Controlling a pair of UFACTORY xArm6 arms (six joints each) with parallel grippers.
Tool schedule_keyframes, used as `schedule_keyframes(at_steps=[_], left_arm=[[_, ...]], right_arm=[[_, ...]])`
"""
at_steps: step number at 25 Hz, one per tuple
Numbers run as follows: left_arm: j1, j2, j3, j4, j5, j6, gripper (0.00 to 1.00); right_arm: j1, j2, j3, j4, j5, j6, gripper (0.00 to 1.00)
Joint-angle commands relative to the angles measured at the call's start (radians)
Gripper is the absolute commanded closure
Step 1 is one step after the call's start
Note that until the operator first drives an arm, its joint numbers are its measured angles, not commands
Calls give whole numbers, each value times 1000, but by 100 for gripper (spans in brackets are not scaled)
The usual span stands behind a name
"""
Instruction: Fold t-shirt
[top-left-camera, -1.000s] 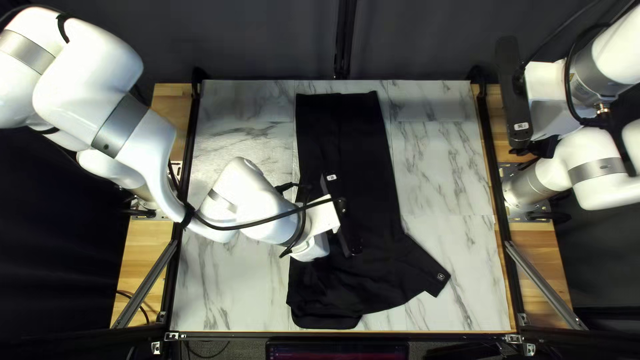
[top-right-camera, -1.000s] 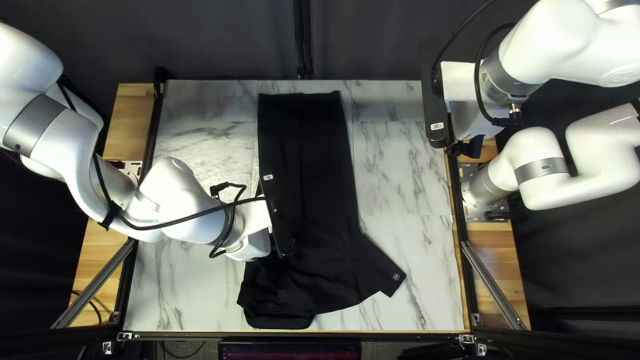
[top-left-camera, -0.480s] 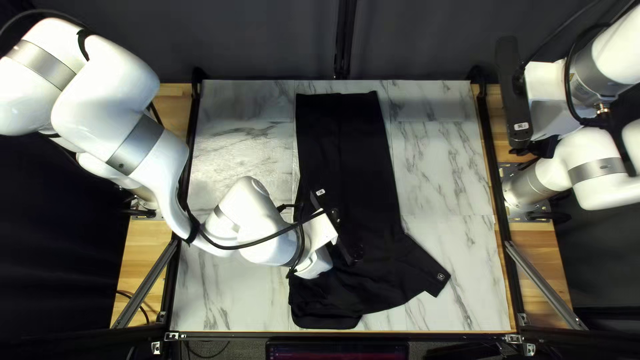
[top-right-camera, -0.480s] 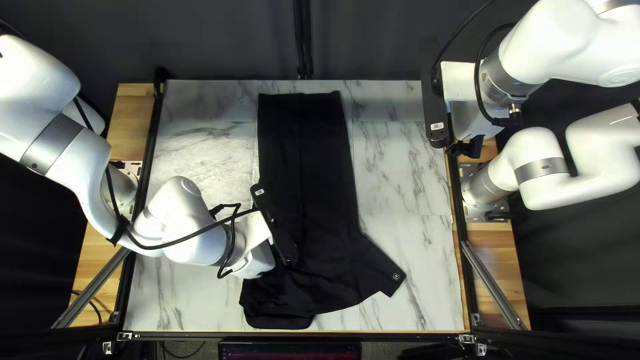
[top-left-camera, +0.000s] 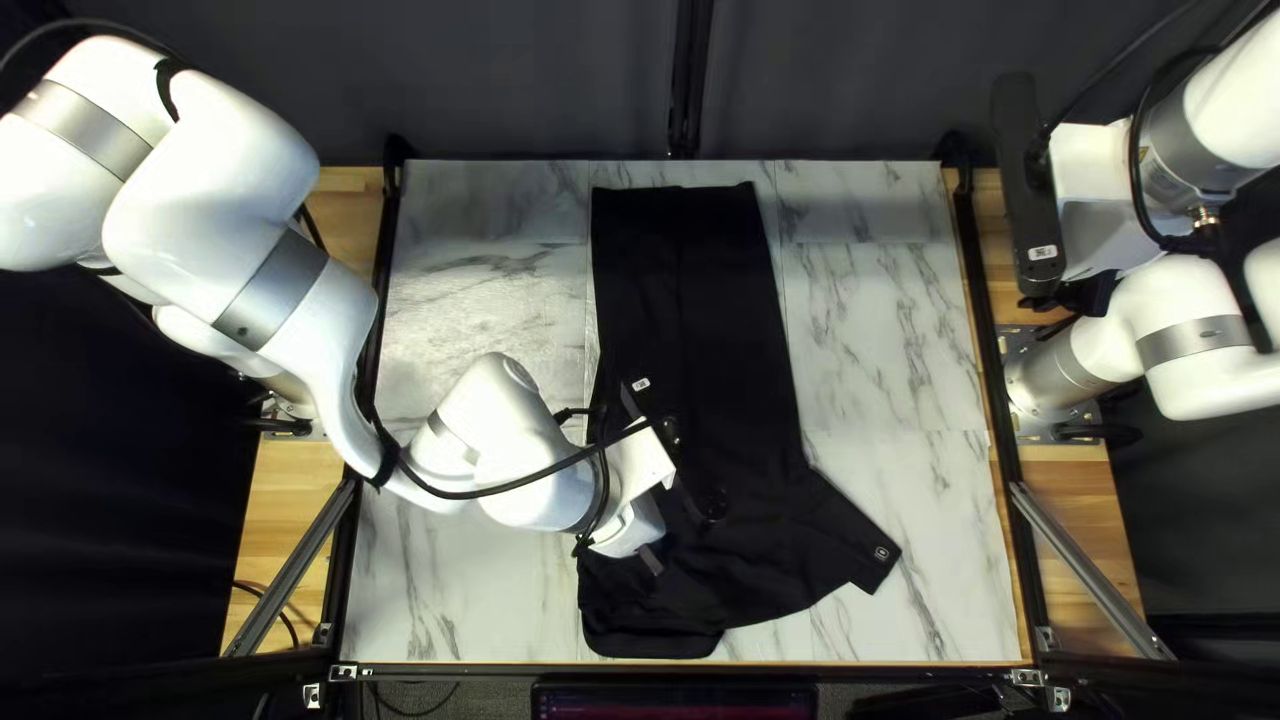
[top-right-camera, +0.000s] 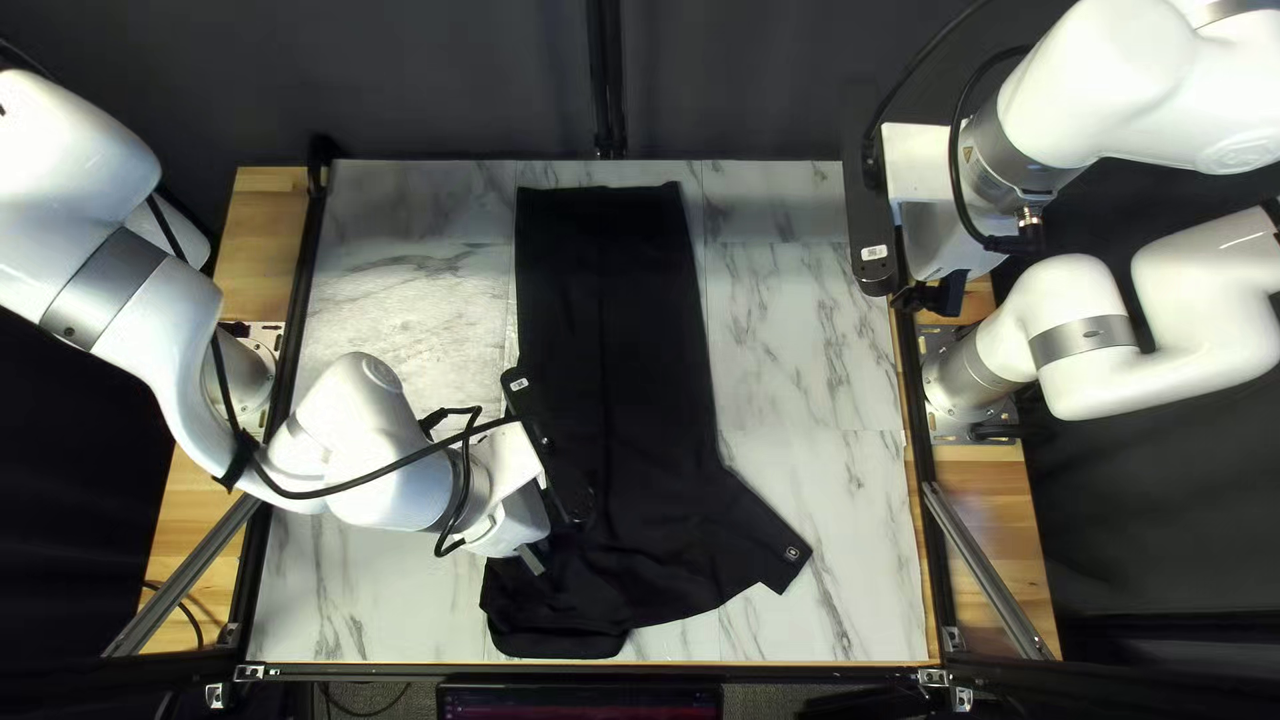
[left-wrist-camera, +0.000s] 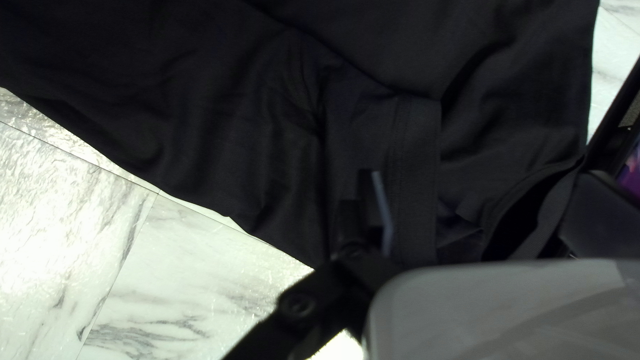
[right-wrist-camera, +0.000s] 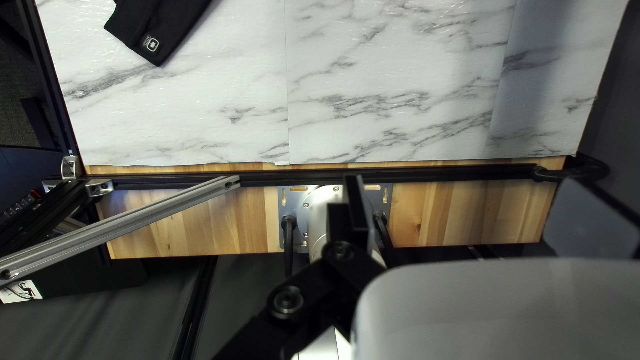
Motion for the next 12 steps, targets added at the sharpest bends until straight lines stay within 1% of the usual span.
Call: schedule_keyframes(at_steps=[1,3,6,7,11,12], left_arm=[[36,-166,79,-68,70,147,0],[59,-261,95,-116,143,265,0],[77,-344,91,-162,232,391,0],[85,-380,77,-186,285,455,0],[112,-460,3,-250,464,649,0],[136,-498,-22,-272,535,723,0]], right_arm=[[0,0,0,0,0,0,0],[0,0,0,0,0,0,0],[0,0,0,0,0,0,0],[0,0,0,0,0,0,0],[0,0,0,0,0,0,0],[0,0,0,0,0,0,0]])
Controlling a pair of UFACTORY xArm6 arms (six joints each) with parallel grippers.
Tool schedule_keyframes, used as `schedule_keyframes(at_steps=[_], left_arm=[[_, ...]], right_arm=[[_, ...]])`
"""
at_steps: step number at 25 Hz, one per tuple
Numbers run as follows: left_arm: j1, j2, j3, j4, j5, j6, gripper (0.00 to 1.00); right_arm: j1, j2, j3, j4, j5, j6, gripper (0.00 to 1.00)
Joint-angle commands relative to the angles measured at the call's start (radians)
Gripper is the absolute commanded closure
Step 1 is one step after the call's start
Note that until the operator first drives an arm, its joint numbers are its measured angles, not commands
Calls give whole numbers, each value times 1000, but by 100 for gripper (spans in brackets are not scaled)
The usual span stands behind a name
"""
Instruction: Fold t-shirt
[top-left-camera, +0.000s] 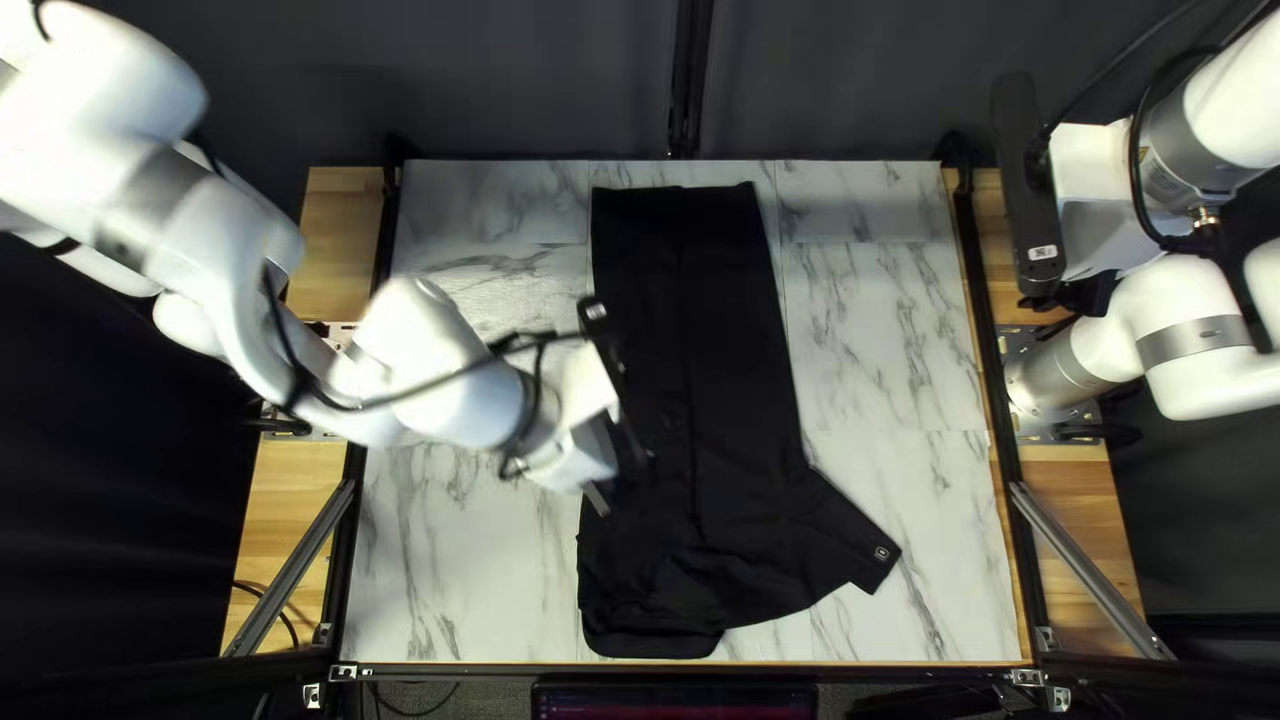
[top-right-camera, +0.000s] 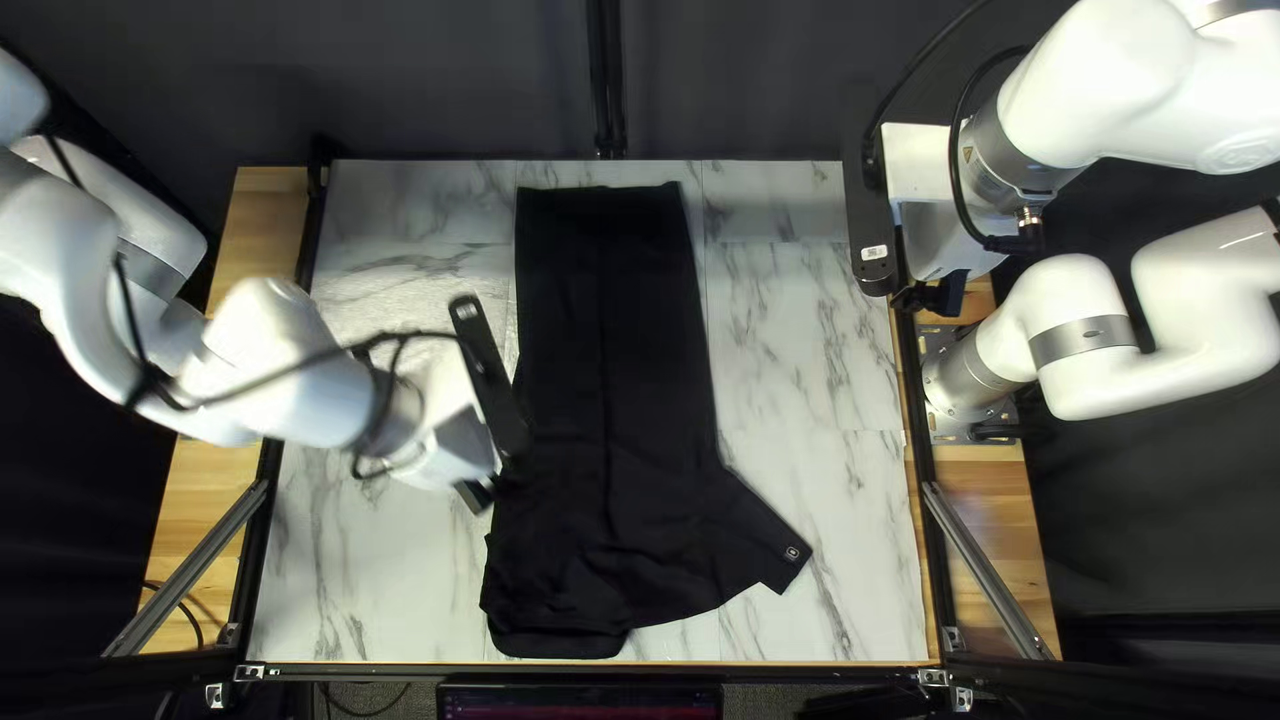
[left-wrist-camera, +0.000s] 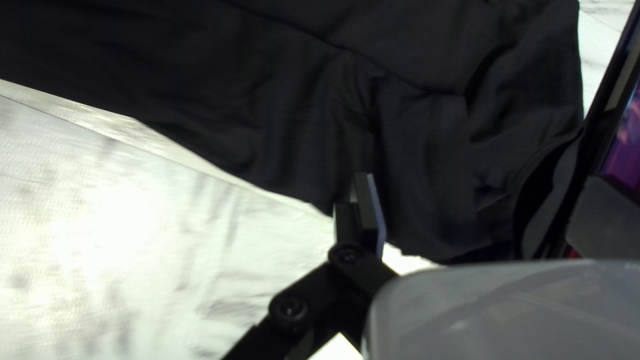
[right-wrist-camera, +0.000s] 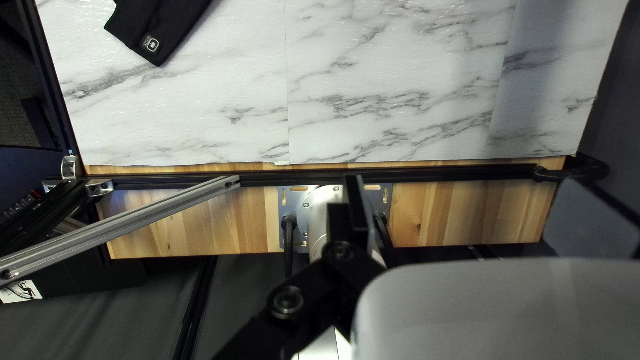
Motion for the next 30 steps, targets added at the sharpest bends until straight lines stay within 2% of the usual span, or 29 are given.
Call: schedule_keyframes(at_steps=[1,3,4,6,8,11,16,30], left_arm=[[63,-127,-95,-92,241,258,0],[119,-204,-153,-119,377,366,0],[131,-215,-168,-122,405,387,0],[186,-260,-277,-131,558,466,0],[209,-279,-367,-125,663,496,0],[246,-329,-474,-118,791,525,0],[346,-426,-585,-134,940,568,0],[354,-437,-588,-137,947,564,0]], right_arm=[[0,0,0,0,0,0,0],[0,0,0,0,0,0,0],[0,0,0,0,0,0,0],[0,0,0,0,0,0,0],[0,0,0,0,0,0,0],[0,0,0,0,0,0,0],[0,0,0,0,0,0,0],[0,0,0,0,0,0,0]])
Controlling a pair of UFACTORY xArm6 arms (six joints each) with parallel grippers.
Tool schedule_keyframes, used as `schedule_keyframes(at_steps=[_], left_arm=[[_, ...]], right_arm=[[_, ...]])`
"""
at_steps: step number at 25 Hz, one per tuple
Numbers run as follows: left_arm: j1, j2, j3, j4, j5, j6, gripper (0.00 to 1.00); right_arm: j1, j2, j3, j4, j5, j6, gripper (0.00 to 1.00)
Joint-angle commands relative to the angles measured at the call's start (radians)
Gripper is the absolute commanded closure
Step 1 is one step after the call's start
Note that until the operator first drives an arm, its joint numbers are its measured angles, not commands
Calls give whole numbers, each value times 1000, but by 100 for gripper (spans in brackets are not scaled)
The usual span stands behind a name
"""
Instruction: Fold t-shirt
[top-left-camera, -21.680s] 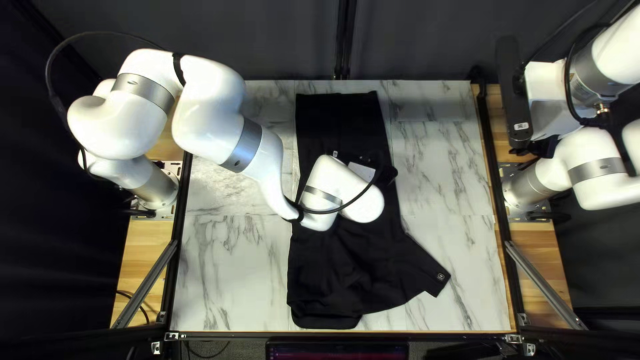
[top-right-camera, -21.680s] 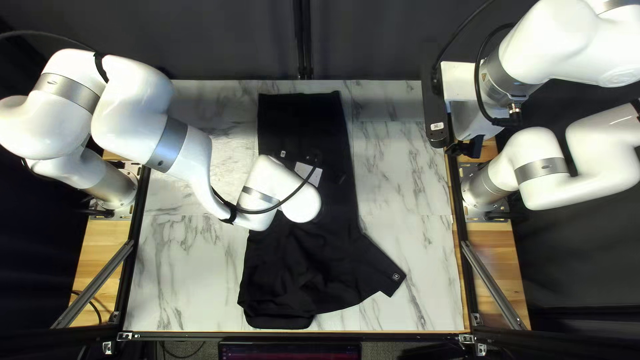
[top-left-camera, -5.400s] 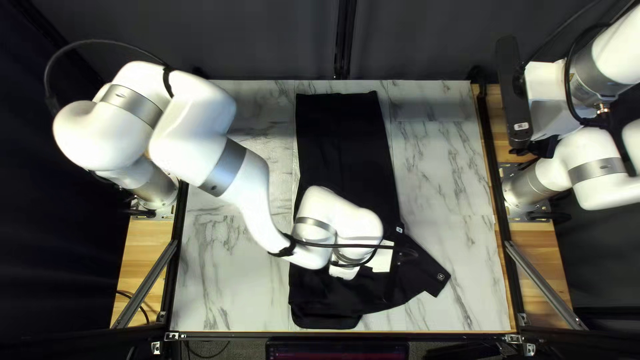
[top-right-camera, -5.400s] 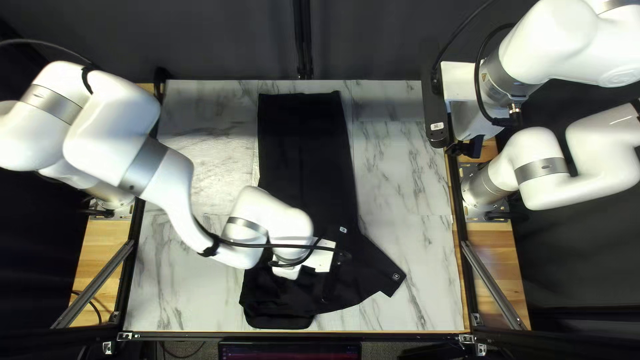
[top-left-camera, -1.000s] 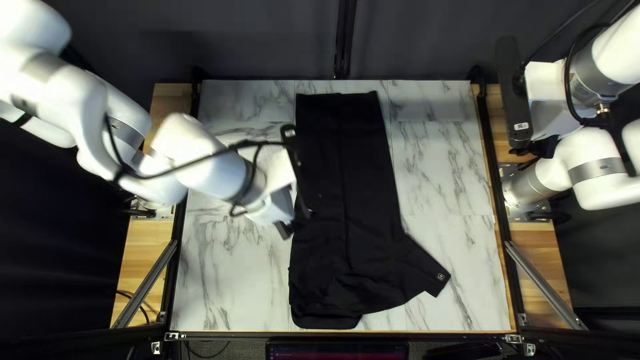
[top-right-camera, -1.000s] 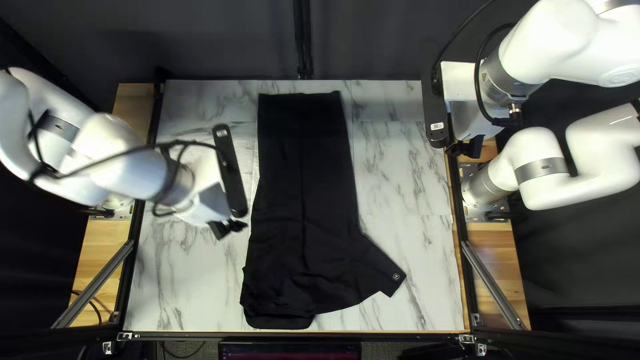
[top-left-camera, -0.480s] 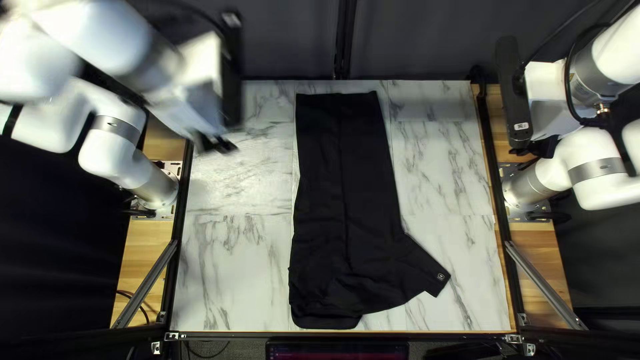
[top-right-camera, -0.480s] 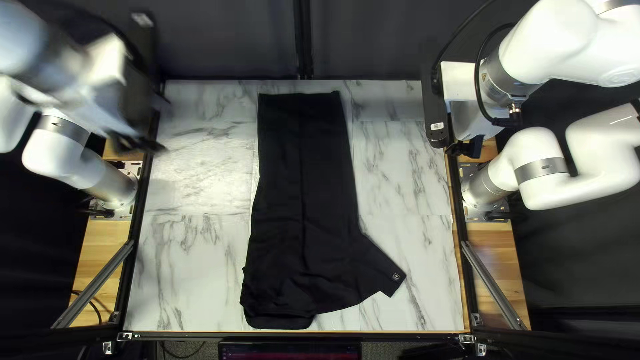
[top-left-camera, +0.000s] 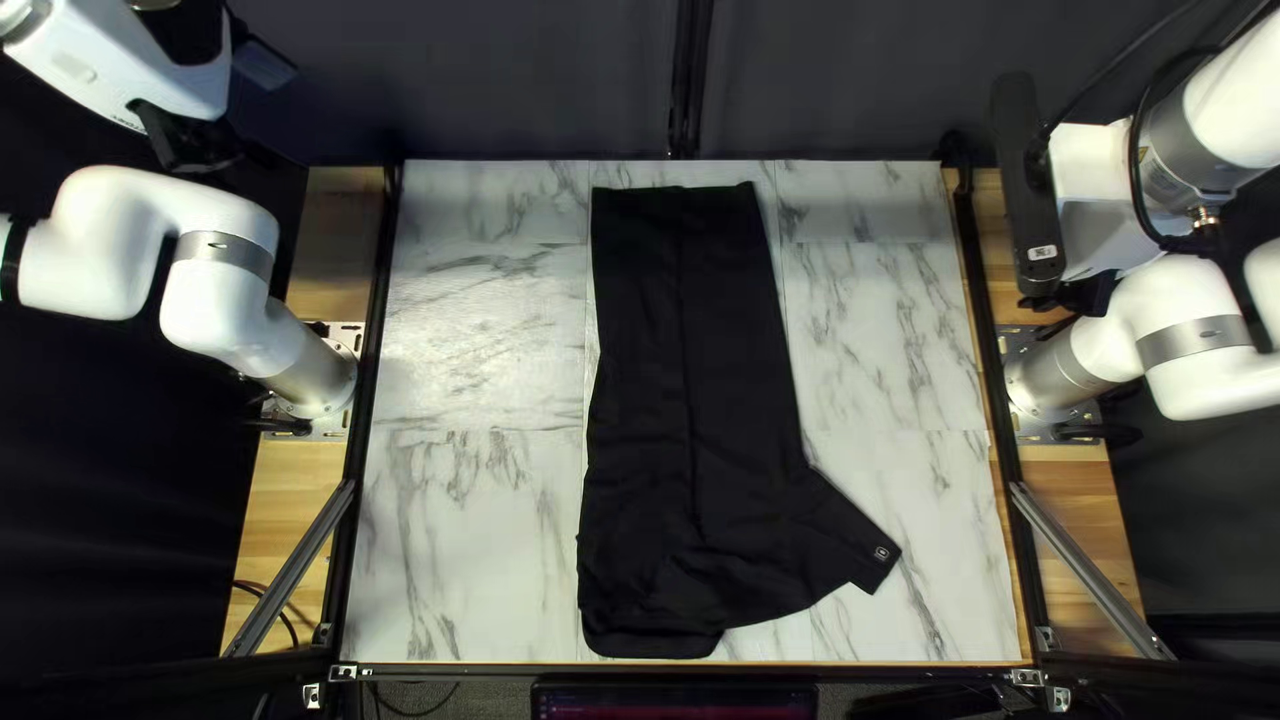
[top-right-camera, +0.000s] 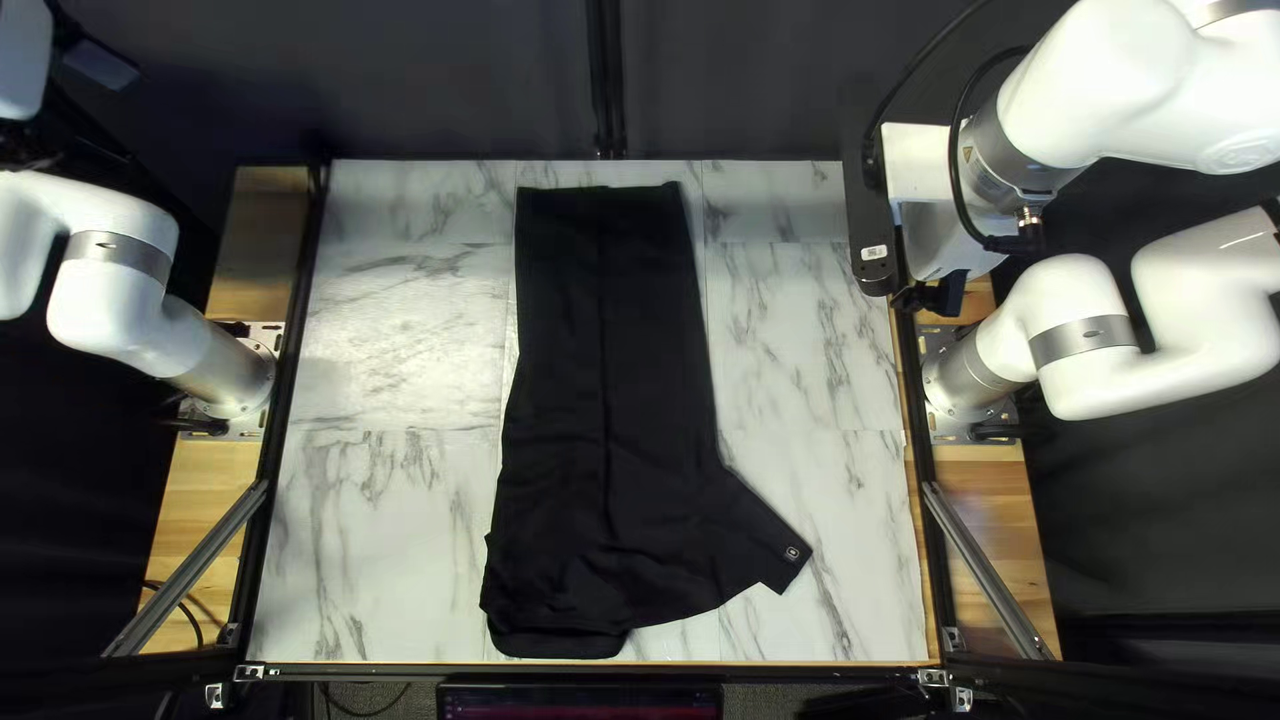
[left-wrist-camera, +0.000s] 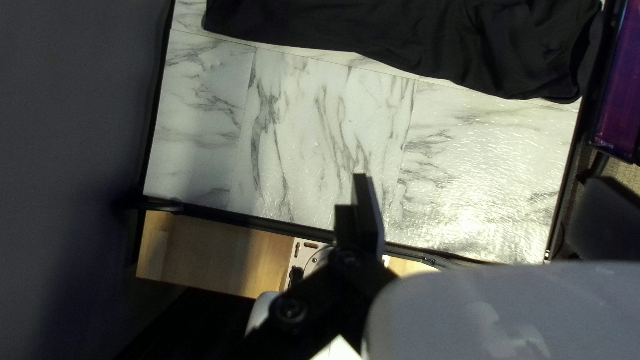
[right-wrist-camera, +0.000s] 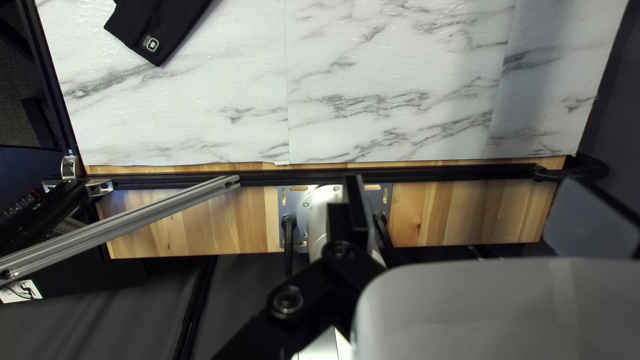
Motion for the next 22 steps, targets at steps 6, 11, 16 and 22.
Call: schedule_keyframes(at_steps=[6,11,16,22], left_arm=[[0,0,0,0,0,0,0],[0,0,0,0,0,0,0],[0,0,0,0,0,0,0],[0,0,0,0,0,0,0]], right_arm=[[0,0,0,0,0,0,0],[0,0,0,0,0,0,0],[60,197,-17,-20,-144,35,0],[195,410,-20,-67,-359,138,0]])
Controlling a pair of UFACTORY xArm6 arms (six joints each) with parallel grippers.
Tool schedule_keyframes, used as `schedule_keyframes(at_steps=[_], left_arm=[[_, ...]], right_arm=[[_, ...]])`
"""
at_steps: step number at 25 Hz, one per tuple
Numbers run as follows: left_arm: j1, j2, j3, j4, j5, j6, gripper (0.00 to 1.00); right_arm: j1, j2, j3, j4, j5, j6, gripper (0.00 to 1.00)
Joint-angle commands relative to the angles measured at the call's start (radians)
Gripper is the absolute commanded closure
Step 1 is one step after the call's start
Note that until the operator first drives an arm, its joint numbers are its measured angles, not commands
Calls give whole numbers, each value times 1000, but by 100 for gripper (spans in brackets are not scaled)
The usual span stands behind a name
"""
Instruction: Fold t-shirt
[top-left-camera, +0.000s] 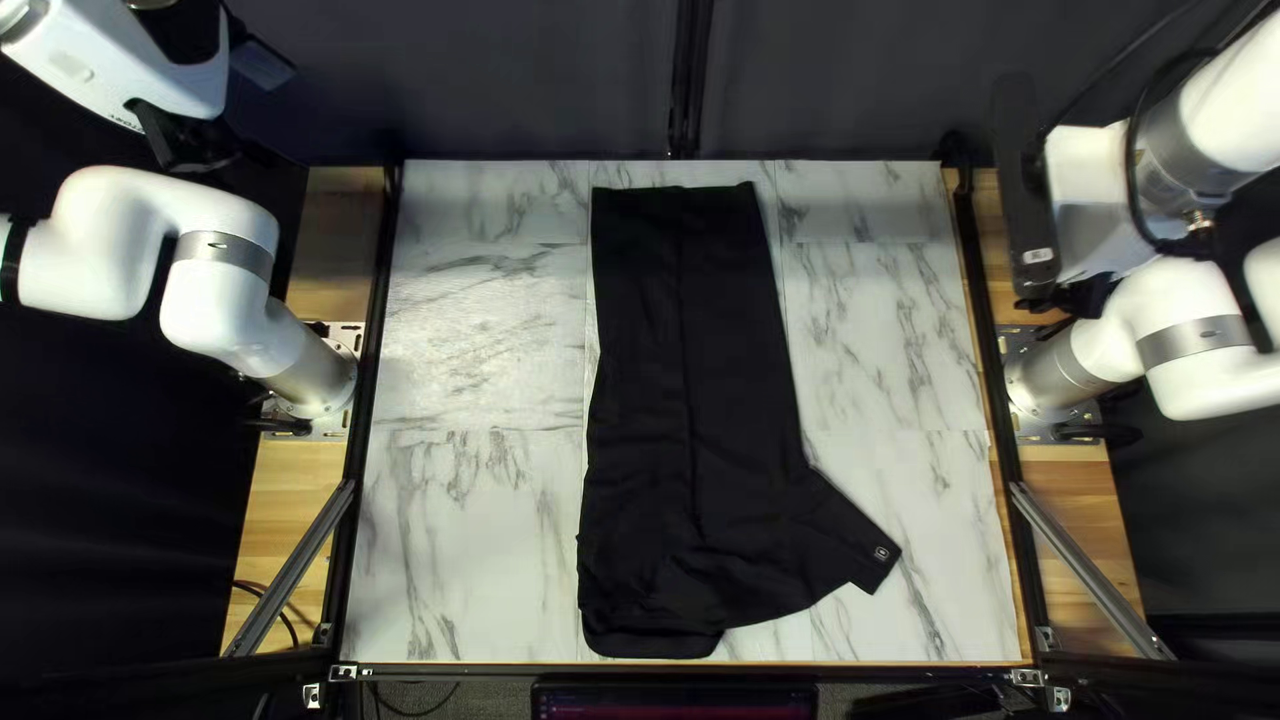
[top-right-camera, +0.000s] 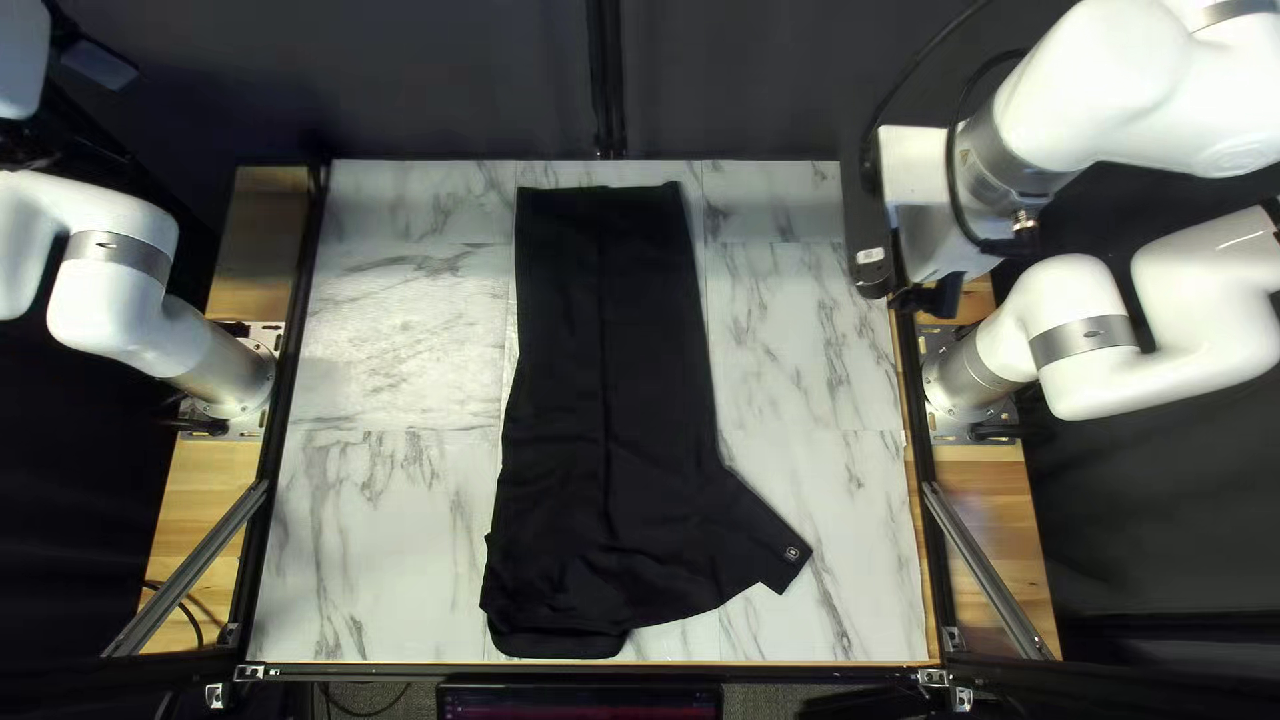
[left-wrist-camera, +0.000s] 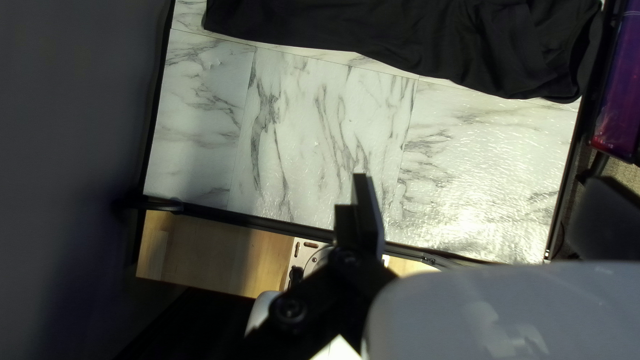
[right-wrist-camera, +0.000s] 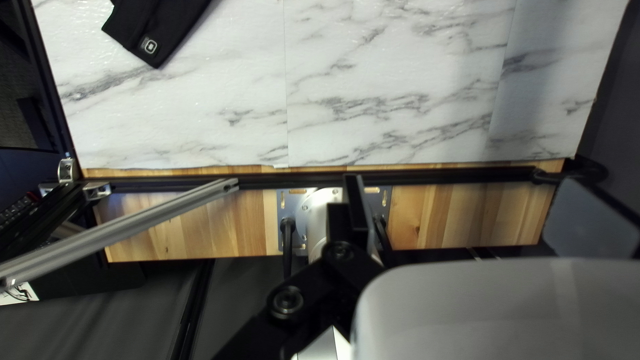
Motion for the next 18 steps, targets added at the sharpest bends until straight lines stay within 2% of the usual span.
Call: schedule_keyframes(at_steps=[1,4,5,12,13,16,18], left_arm=[[0,0,0,0,0,0,0],[0,0,0,0,0,0,0],[0,0,0,0,0,0,0],[0,0,0,0,0,0,0],[0,0,0,0,0,0,0],[0,0,0,0,0,0,0],[0,0,0,0,0,0,0]], right_arm=[[104,128,16,-57,-181,81,0],[159,224,50,-112,-330,131,0],[178,298,47,-140,-398,157,0],[252,615,-90,-216,-567,214,0],[269,686,-136,-226,-591,216,0],[297,788,-198,-241,-633,184,0],[303,801,-201,-240,-628,169,0]])
